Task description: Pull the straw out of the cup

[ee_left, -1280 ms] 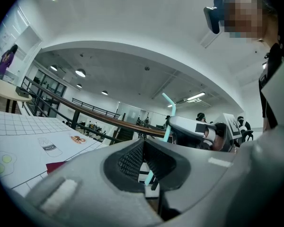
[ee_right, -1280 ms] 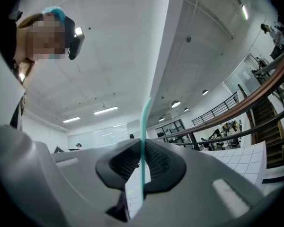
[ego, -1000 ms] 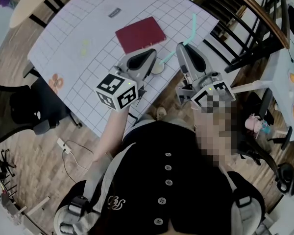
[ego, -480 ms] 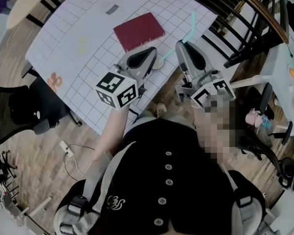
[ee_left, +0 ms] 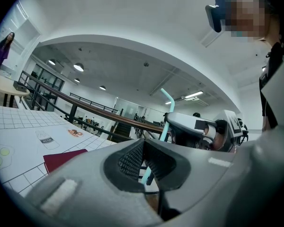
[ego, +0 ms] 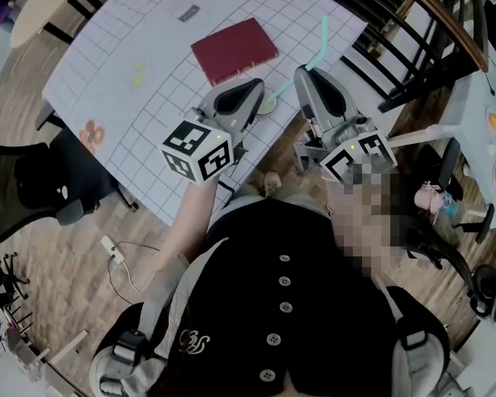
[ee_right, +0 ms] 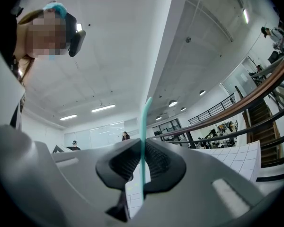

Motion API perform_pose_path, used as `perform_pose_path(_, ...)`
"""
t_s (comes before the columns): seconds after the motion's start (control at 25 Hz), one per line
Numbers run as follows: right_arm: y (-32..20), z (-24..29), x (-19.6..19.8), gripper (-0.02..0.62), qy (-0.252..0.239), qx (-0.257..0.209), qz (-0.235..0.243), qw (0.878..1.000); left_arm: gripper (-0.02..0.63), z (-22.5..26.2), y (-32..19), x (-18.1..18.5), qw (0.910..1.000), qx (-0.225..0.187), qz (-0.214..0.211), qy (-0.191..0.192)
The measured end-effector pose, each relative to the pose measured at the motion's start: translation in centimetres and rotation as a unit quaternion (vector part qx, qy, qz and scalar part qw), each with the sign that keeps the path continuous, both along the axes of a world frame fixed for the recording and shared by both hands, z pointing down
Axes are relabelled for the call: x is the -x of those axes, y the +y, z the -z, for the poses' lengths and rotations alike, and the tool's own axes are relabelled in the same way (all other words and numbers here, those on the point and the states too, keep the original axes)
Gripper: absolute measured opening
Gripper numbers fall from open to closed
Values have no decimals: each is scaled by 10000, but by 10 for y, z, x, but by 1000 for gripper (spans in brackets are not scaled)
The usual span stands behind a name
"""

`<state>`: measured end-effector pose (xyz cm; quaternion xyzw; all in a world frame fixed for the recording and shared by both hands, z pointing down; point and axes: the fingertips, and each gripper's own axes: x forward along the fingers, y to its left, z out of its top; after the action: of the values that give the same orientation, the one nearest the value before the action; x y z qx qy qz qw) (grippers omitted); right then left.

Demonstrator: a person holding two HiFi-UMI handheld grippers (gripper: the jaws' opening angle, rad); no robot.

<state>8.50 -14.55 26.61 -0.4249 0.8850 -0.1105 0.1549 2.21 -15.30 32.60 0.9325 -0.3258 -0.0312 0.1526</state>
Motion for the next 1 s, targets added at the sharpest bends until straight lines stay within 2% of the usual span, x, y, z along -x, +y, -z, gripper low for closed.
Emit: perform_pose_path(1.0, -10, -9, -4, 23, 32, 141, 107, 9998, -2, -6, -8, 0, 9998, 115, 133, 18)
